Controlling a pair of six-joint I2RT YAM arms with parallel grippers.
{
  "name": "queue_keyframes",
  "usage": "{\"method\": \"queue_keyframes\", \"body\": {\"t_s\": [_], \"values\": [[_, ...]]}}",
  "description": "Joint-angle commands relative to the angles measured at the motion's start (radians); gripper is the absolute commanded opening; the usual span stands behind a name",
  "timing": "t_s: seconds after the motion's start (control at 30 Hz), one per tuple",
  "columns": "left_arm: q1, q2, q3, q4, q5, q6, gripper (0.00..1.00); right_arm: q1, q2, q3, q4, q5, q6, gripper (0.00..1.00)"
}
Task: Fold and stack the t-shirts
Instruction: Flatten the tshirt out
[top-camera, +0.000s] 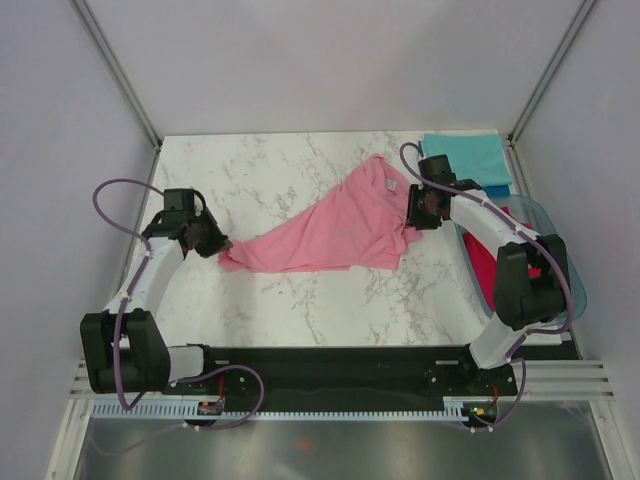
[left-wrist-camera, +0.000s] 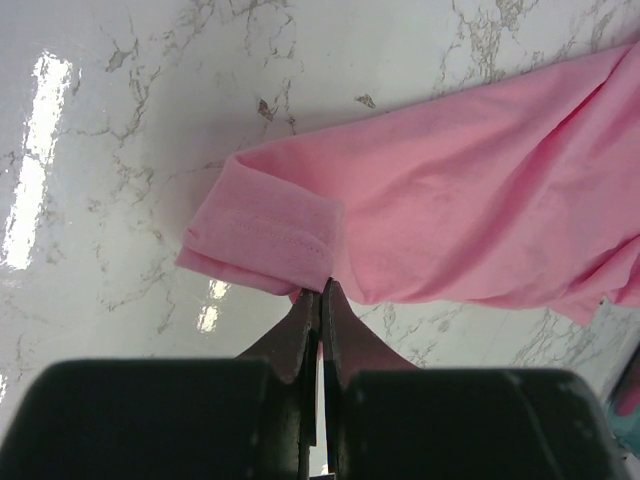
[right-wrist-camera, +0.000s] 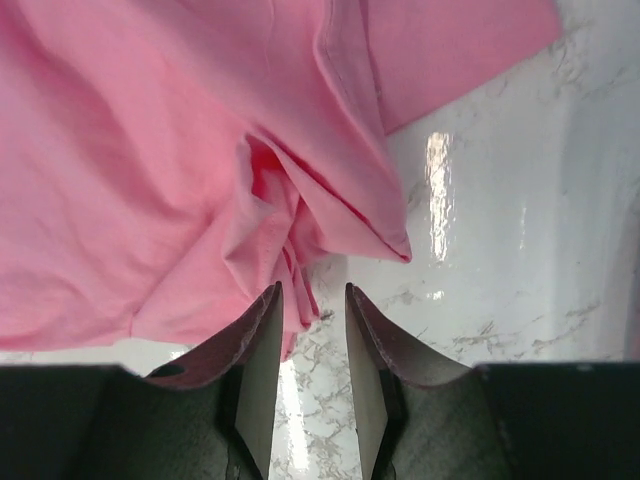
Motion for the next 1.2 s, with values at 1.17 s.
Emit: {"method": "queue_keyframes", "body": {"t_s": [1.17], "values": [[0.0,-0.008,0.02,0.051,0.036,-0.011,0.02,-0.046,0.022,-0.267,0.533,-0.208,0.216,0.4]]}}
